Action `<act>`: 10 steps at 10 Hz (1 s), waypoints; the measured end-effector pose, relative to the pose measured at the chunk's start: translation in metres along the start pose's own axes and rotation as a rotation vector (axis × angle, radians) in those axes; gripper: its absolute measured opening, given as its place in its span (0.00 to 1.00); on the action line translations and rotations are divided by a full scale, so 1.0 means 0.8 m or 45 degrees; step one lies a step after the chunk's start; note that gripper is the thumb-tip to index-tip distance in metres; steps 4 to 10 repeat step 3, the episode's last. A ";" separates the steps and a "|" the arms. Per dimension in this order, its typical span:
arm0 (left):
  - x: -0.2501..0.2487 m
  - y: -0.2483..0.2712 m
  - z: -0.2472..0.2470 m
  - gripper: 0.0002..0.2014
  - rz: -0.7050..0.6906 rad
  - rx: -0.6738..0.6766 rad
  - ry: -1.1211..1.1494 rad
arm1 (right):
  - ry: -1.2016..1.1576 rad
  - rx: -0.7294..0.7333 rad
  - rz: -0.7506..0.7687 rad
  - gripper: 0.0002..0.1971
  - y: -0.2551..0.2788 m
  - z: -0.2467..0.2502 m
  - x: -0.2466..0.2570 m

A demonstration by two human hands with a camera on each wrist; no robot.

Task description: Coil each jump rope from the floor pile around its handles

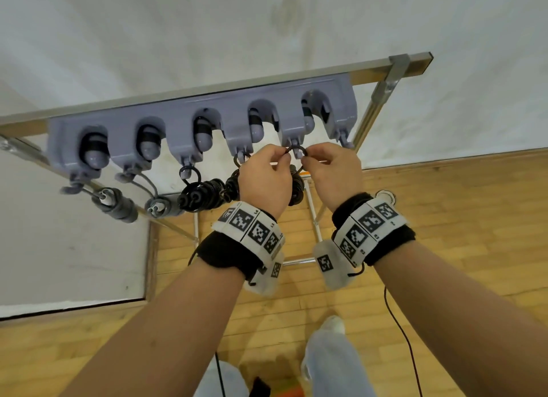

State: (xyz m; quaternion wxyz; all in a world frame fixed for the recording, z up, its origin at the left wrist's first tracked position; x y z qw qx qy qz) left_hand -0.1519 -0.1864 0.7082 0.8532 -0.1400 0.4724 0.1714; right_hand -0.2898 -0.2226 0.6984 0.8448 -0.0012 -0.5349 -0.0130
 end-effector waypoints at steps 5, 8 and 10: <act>-0.009 0.004 0.008 0.12 0.021 0.124 -0.081 | 0.105 0.021 -0.085 0.10 0.005 0.001 0.013; -0.009 0.004 0.008 0.12 0.021 0.124 -0.081 | 0.105 0.021 -0.085 0.10 0.005 0.001 0.013; -0.009 0.004 0.008 0.12 0.021 0.124 -0.081 | 0.105 0.021 -0.085 0.10 0.005 0.001 0.013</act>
Point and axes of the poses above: each hand's wrist, its own y-axis away from the middle knuckle, its own z-axis out of the back of the hand, x = y × z, the point moved 6 cm from there along -y, towards the middle knuckle
